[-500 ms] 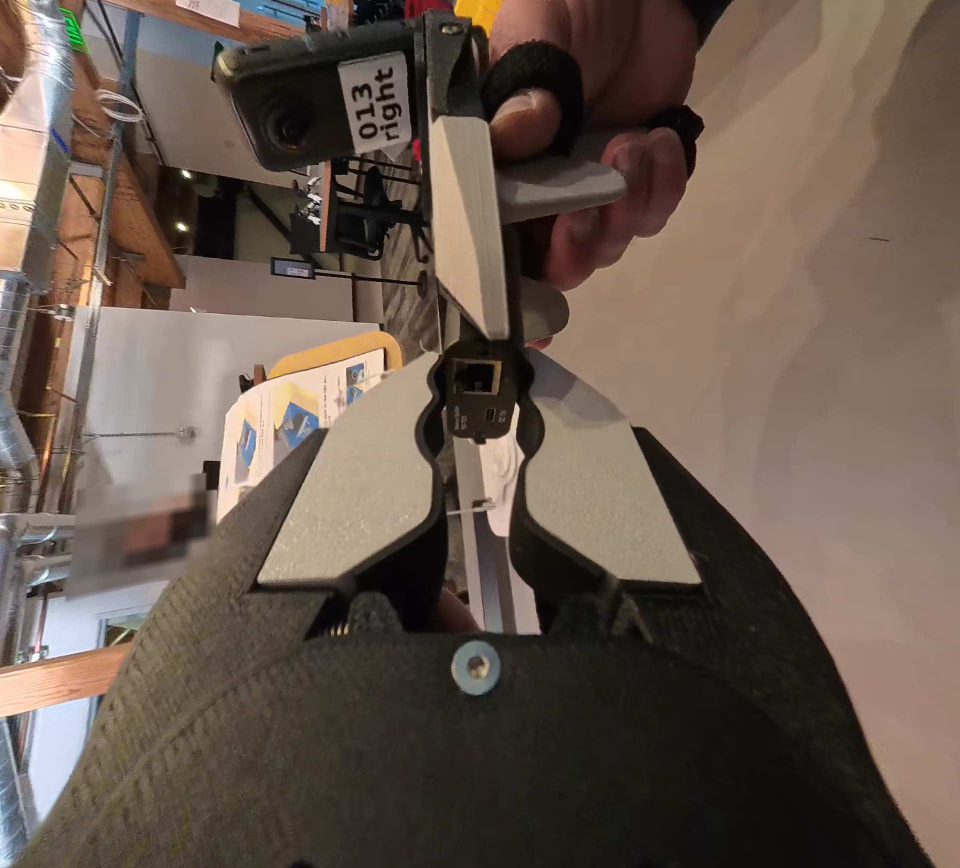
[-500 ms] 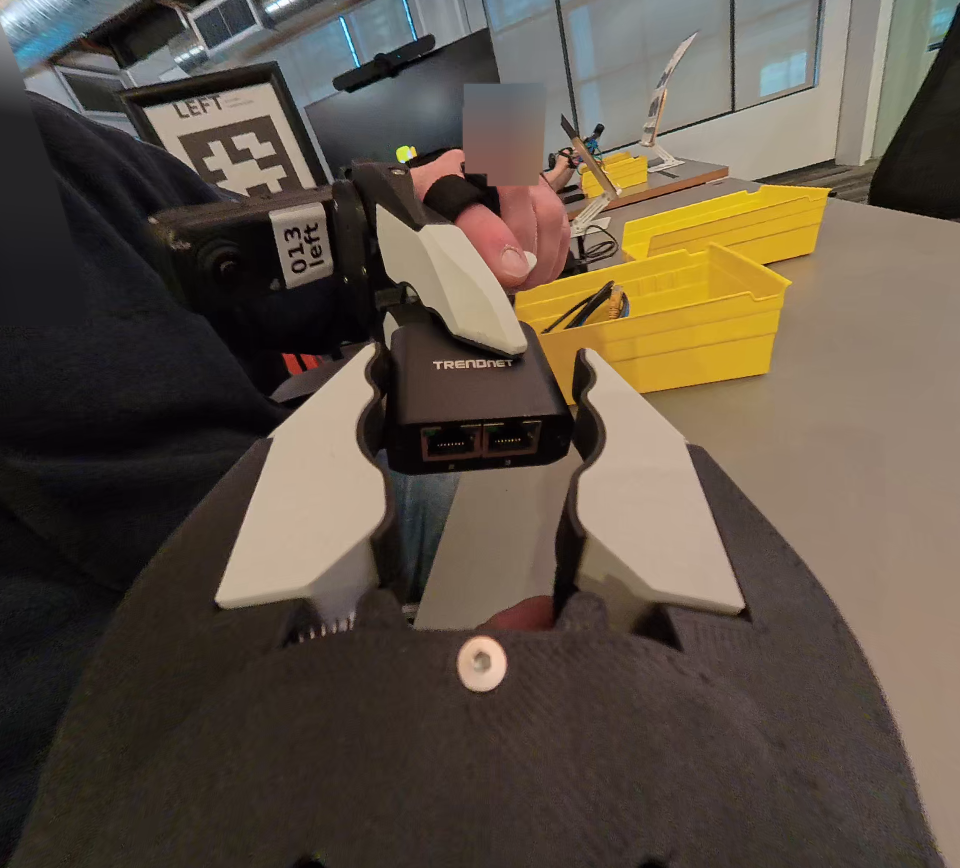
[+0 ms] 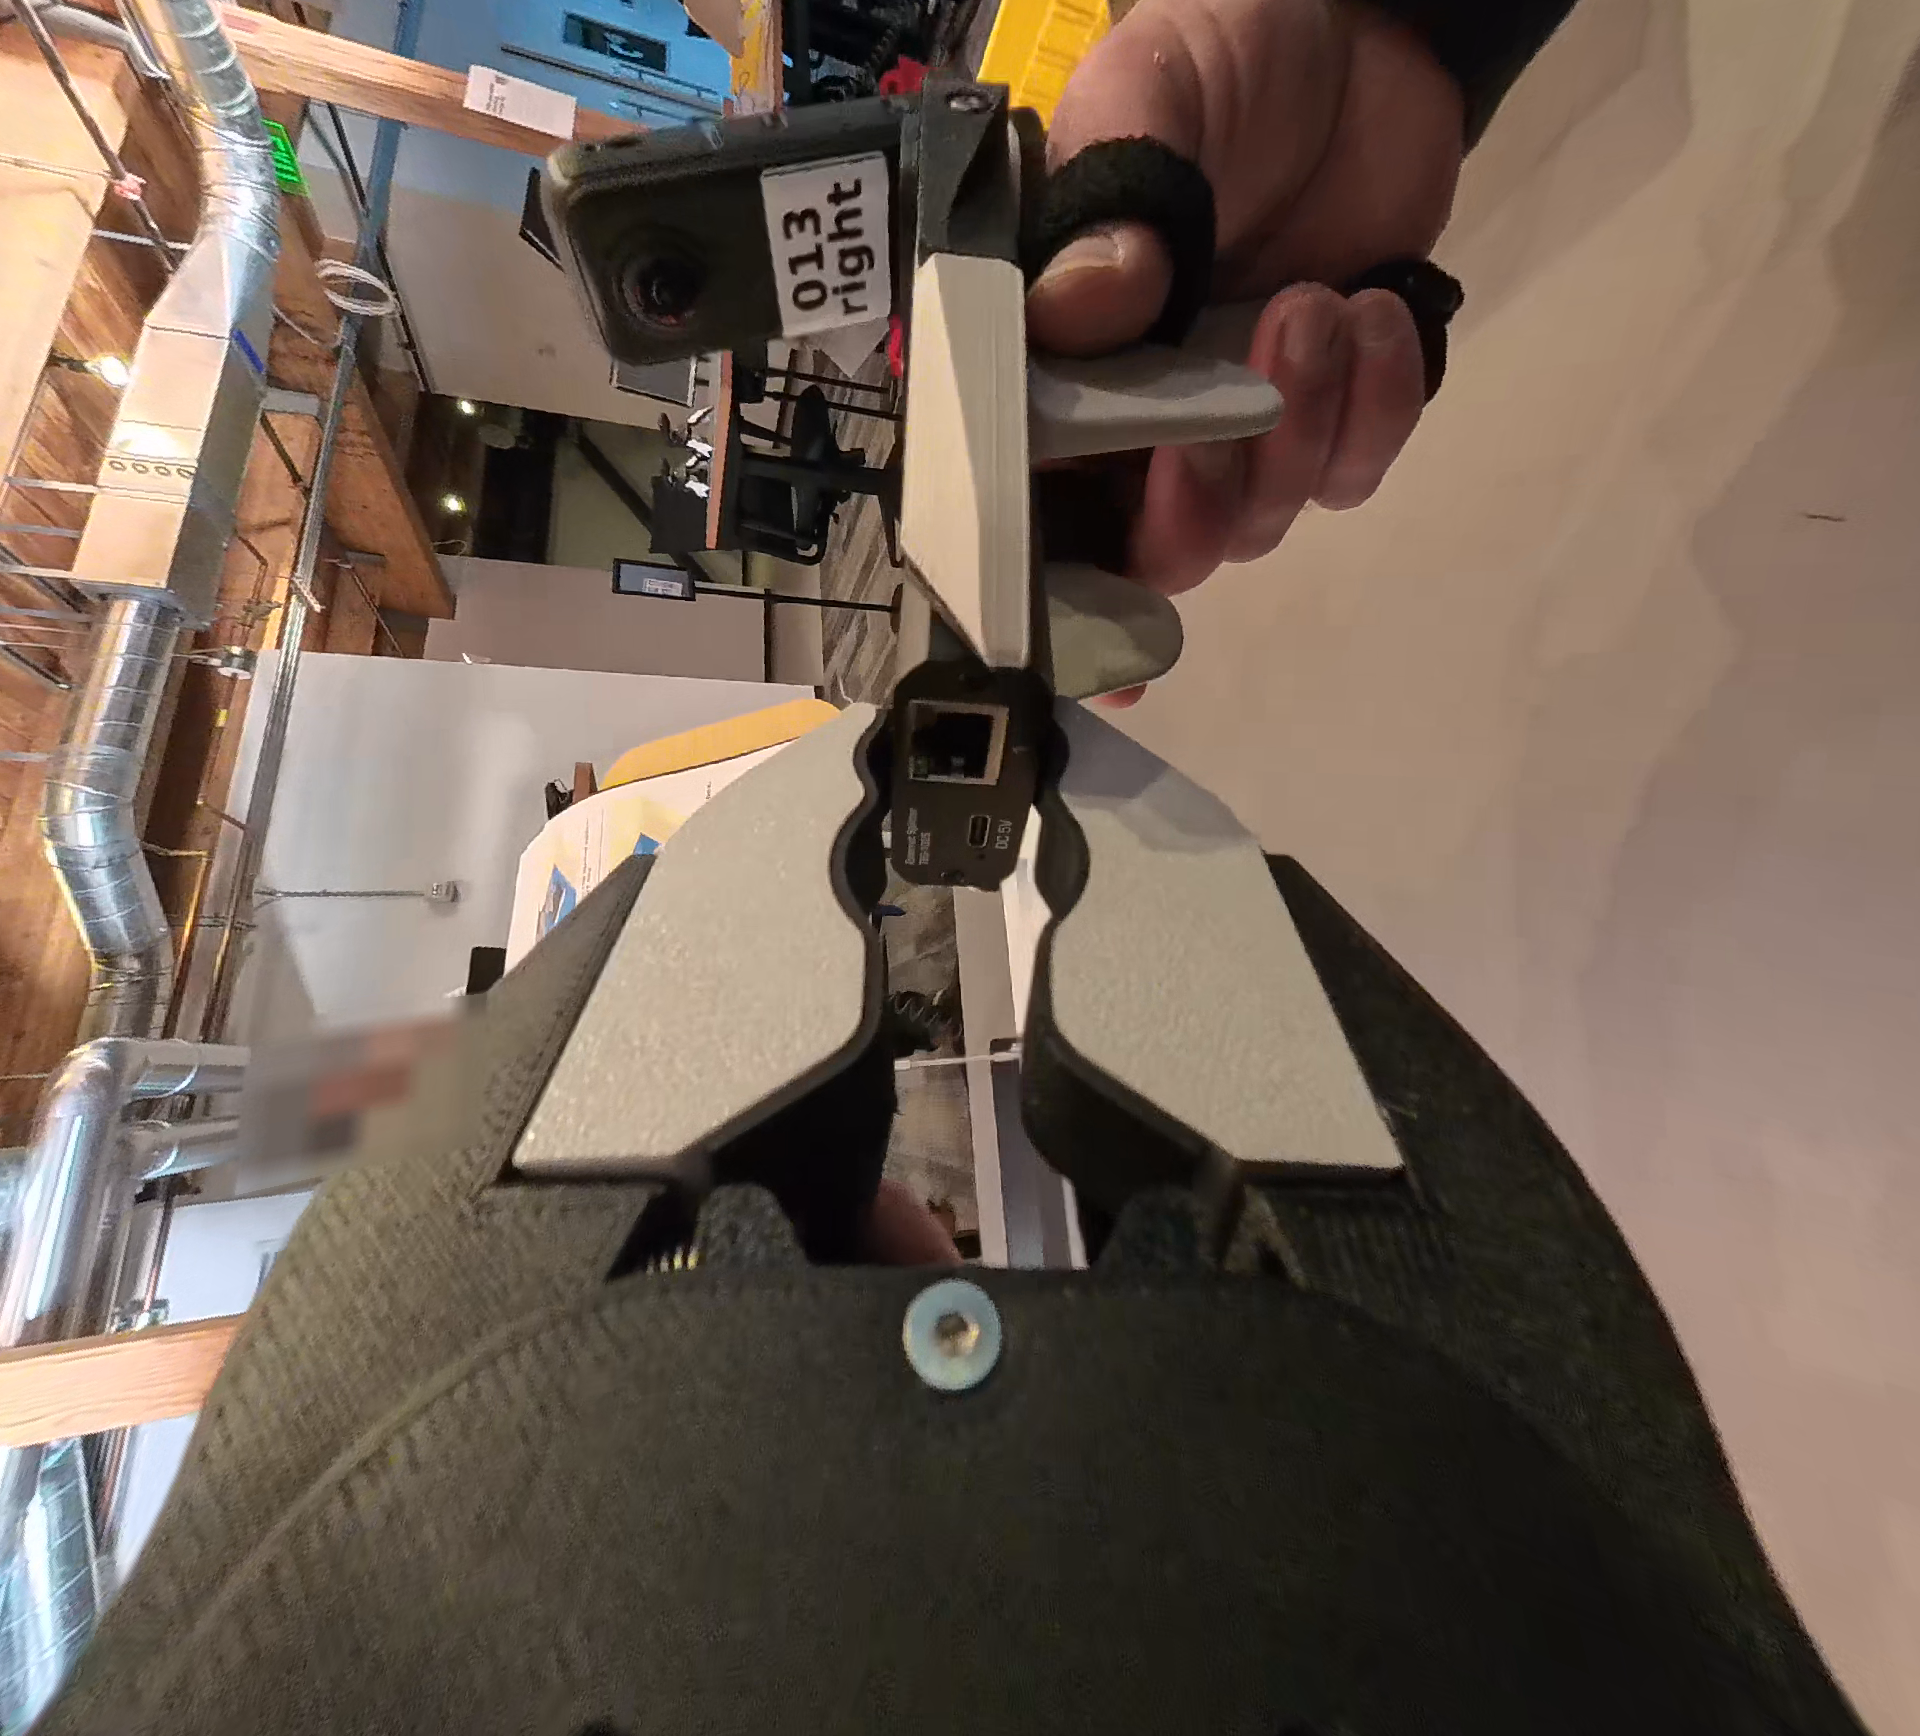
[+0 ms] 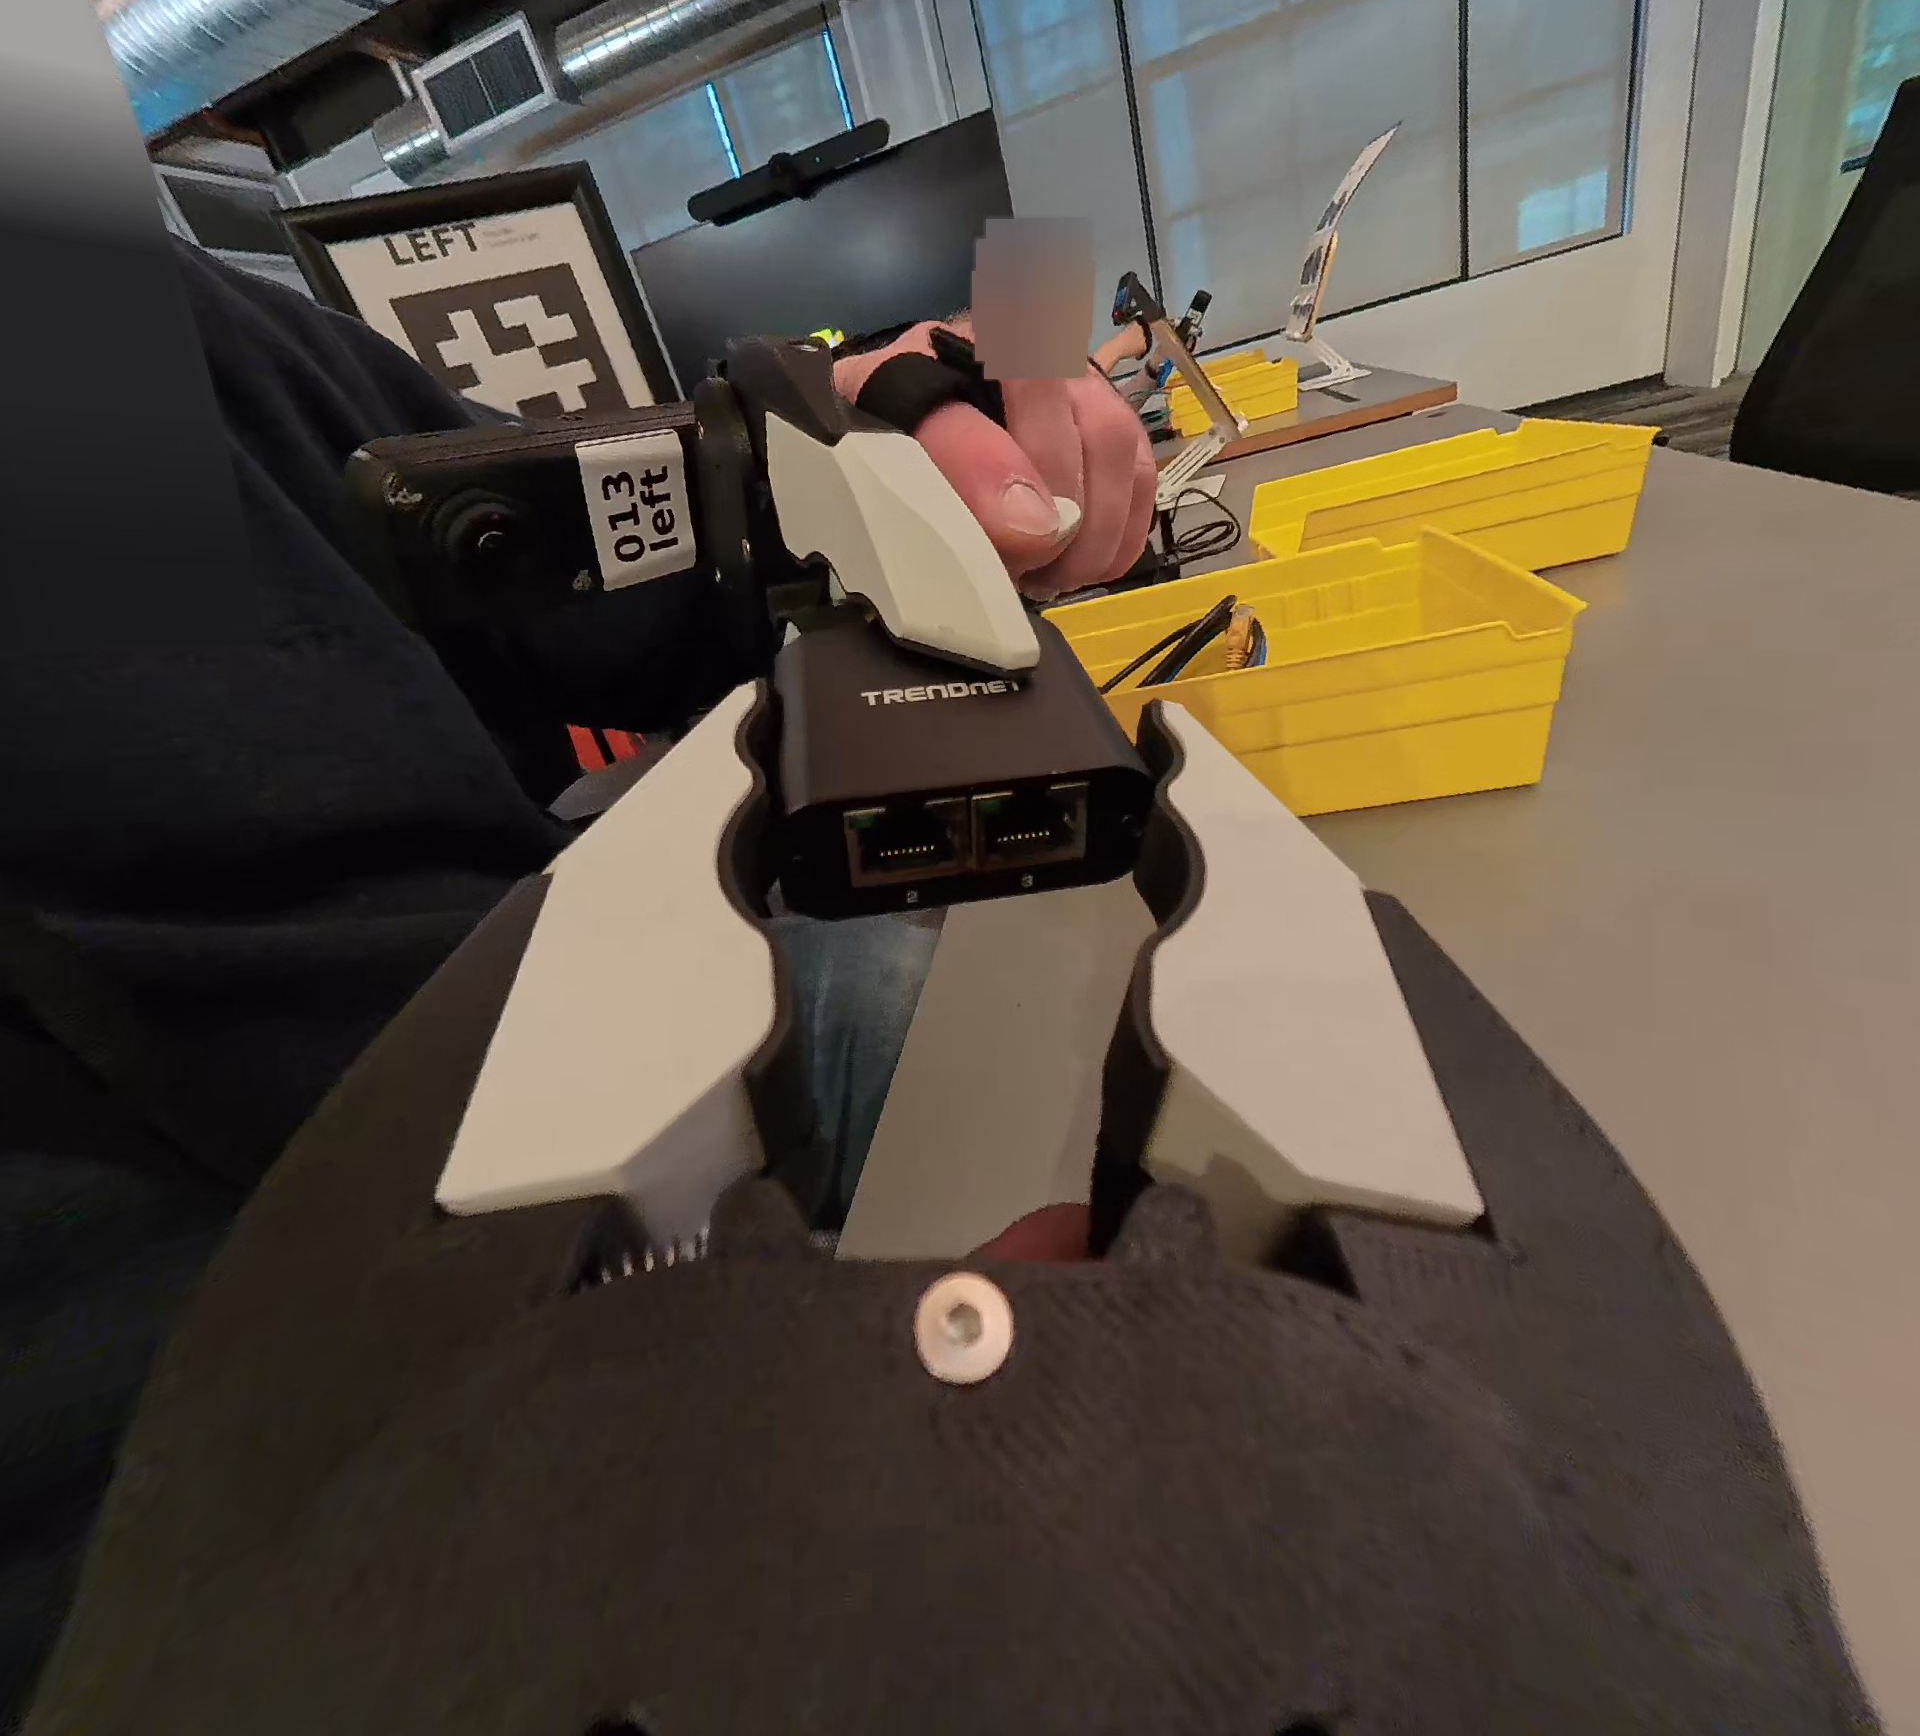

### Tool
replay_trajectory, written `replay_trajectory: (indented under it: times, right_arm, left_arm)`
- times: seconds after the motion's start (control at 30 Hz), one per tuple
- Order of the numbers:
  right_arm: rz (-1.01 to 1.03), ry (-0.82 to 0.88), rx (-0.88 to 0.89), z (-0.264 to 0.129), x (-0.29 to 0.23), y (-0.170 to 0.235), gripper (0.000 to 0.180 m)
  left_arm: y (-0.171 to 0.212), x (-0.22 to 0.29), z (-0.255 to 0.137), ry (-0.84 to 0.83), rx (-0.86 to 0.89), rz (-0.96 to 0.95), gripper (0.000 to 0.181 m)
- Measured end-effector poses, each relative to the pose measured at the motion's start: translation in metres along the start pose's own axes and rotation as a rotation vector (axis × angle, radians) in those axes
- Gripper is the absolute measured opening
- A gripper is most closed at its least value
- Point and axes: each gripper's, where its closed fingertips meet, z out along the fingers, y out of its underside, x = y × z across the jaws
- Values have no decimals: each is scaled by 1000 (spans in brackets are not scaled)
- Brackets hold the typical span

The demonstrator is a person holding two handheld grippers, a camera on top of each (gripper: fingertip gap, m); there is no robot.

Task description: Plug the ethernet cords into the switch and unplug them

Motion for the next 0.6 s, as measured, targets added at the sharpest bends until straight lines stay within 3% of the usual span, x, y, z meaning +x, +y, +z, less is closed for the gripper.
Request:
replay_trajectory:
  times: [0.37, 0.47, 0.6]
  right_arm:
    - [-3, 45, 34, -13, 8, -5, 68]
    - [-19, 76, 22, -20, 11, -3, 68]
    - [-31, 118, 24, -32, 16, 0, 68]
  left_arm:
    - [20, -14, -15, -35, -61, -91, 46]
    - [50, -27, -44, -57, -165, -148, 46]
    - [110, -41, -113, -90, -371, -262, 45]
